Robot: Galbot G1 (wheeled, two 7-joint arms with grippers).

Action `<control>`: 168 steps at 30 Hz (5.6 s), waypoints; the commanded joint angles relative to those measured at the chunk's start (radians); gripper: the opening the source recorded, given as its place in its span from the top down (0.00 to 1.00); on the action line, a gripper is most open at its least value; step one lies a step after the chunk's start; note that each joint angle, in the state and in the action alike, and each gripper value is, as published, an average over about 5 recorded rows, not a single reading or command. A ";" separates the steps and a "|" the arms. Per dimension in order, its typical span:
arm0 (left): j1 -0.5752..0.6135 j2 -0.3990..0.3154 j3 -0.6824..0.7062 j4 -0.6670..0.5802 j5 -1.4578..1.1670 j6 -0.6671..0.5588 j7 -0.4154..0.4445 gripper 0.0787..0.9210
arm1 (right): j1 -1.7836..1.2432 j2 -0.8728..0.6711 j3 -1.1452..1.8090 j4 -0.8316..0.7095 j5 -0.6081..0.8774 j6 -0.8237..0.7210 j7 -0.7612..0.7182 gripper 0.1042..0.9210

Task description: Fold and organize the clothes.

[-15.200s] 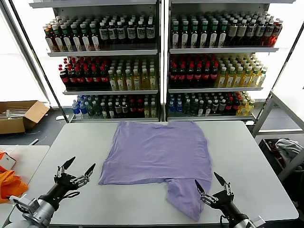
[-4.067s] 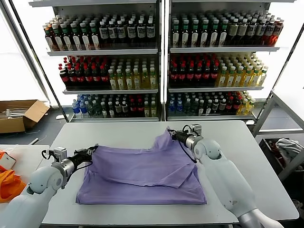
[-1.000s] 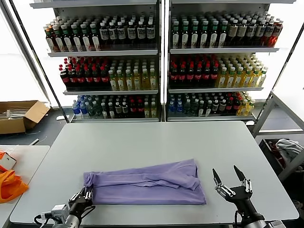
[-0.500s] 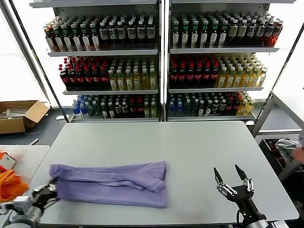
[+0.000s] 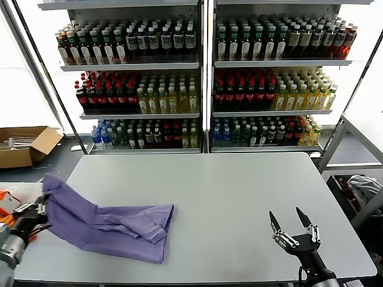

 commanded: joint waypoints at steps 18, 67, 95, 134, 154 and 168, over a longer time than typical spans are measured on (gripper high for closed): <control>-0.171 -0.103 0.660 -0.029 0.035 0.136 -0.110 0.99 | 0.000 0.007 -0.006 -0.022 -0.004 0.000 -0.004 0.12; -0.123 -0.105 0.228 0.180 -0.217 0.156 -0.061 0.12 | -0.012 0.015 -0.030 -0.016 -0.012 0.003 -0.018 0.12; -0.102 -0.182 0.039 0.108 -0.271 0.156 -0.065 0.86 | -0.028 0.004 -0.008 0.002 0.015 0.020 -0.025 0.12; -0.362 -0.285 0.920 -0.019 -0.406 0.044 -0.640 0.98 | -0.046 0.078 -0.058 -0.003 -0.030 0.005 -0.018 0.12; -0.501 -0.355 0.857 -0.035 -0.787 0.075 -0.696 0.66 | 0.132 0.036 -0.287 -0.038 0.008 -0.260 0.124 0.12; -0.319 -0.133 0.438 -0.222 -0.701 0.105 -0.547 0.19 | 0.680 0.153 -0.743 -0.337 0.191 -0.520 0.398 0.12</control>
